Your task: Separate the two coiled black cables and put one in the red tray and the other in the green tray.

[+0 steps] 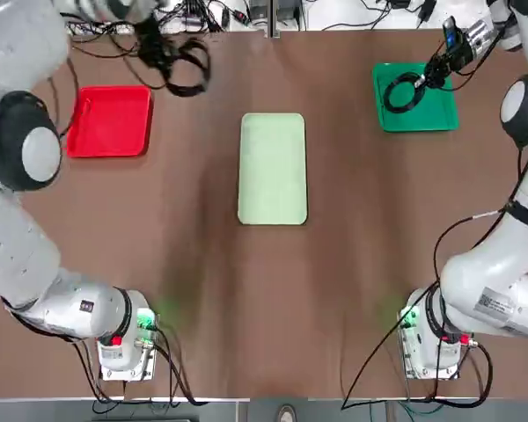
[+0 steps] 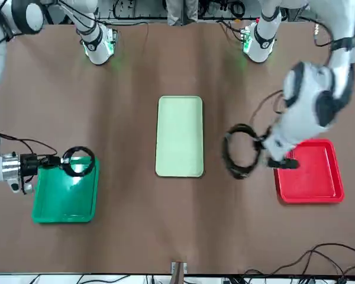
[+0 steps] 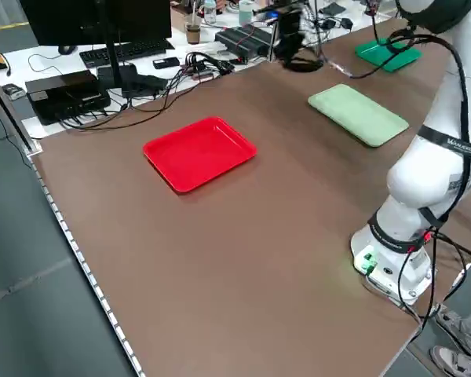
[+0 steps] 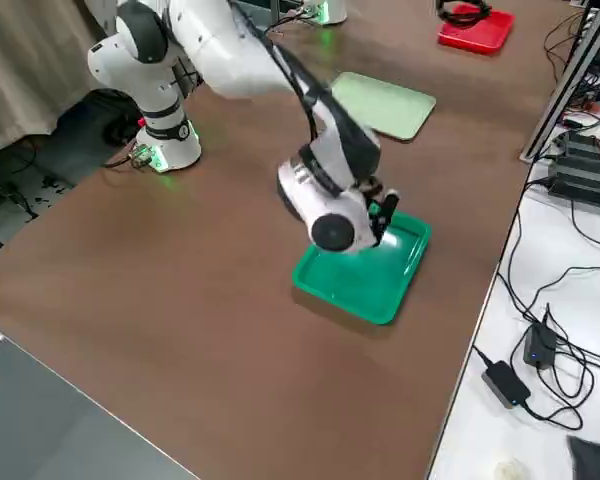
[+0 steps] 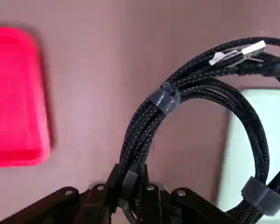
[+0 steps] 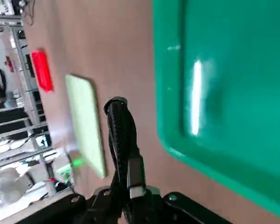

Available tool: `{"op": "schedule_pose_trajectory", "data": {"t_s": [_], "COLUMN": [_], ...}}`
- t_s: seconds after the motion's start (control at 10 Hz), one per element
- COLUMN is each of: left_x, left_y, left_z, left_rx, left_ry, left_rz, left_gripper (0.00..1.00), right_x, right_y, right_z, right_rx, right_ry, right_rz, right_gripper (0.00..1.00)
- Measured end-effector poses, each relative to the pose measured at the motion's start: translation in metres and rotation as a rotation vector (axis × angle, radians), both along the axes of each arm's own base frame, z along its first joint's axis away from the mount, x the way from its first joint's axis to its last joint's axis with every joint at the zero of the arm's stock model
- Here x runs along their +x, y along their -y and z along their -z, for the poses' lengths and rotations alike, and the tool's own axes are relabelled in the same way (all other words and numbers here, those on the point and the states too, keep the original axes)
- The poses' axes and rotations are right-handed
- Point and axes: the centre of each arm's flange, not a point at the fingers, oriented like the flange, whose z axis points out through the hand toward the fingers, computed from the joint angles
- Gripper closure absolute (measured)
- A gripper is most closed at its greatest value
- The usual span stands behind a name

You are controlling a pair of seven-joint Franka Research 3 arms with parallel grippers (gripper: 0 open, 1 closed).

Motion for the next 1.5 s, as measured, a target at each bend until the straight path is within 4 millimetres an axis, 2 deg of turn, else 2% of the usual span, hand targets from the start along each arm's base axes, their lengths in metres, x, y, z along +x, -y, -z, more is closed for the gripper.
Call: {"op": "schedule_pose_trajectory", "data": {"t_s": [0.1,0.2,0.4,0.6,0.8,0.9,1.1,1.2,1.3,1.4,1.5], "left_x": [0.0,0.0,0.002,-0.002,-0.01,-0.013,-0.02,-0.026,-0.029,-0.029,-0.027], "left_y": [-0.042,-0.071,-0.12,-0.184,-0.251,-0.277,-0.32,-0.336,-0.344,-0.345,-0.345], "left_z": [-0.001,0.002,0.021,0.056,0.092,0.107,0.143,0.163,0.179,0.187,0.185], "left_rx": [0.012,0.022,0.042,0.069,0.117,0.129,0.101,0.068,0.043,0.032,0.034], "left_ry": [0.004,0.011,0.043,0.078,0.1,0.112,0.146,0.163,0.171,0.174,0.181], "left_rz": [-0.054,-0.09,-0.11,-0.082,-0.052,-0.058,-0.063,-0.065,-0.065,-0.064,-0.064], "left_gripper": [0.82,0.82,0.82,0.82,0.82,0.82,0.82,0.82,0.8,0.69,0.52], "right_x": [0.002,0.001,-0.009,-0.01,-0.008,-0.007,-0.005,-0.004,-0.001,0.004,0.012], "right_y": [0.014,0.028,0.058,0.076,0.078,0.077,0.074,0.074,0.074,0.076,0.079], "right_z": [0.005,0.011,0.016,0.022,0.039,0.045,0.046,0.045,0.041,0.031,0.014], "right_rx": [-0.029,-0.046,-0.076,-0.116,-0.138,-0.142,-0.143,-0.152,-0.165,-0.199,-0.254], "right_ry": [0.022,0.034,0.055,0.117,0.152,0.158,0.171,0.175,0.189,0.209,0.235], "right_rz": [0.03,0.053,0.052,0.051,0.05,0.048,0.033,0.021,0.005,-0.027,-0.072], "right_gripper": [0.89,0.89,0.89,0.89,0.89,0.88,0.59,0.44,0.28,0.14,0.0]}}
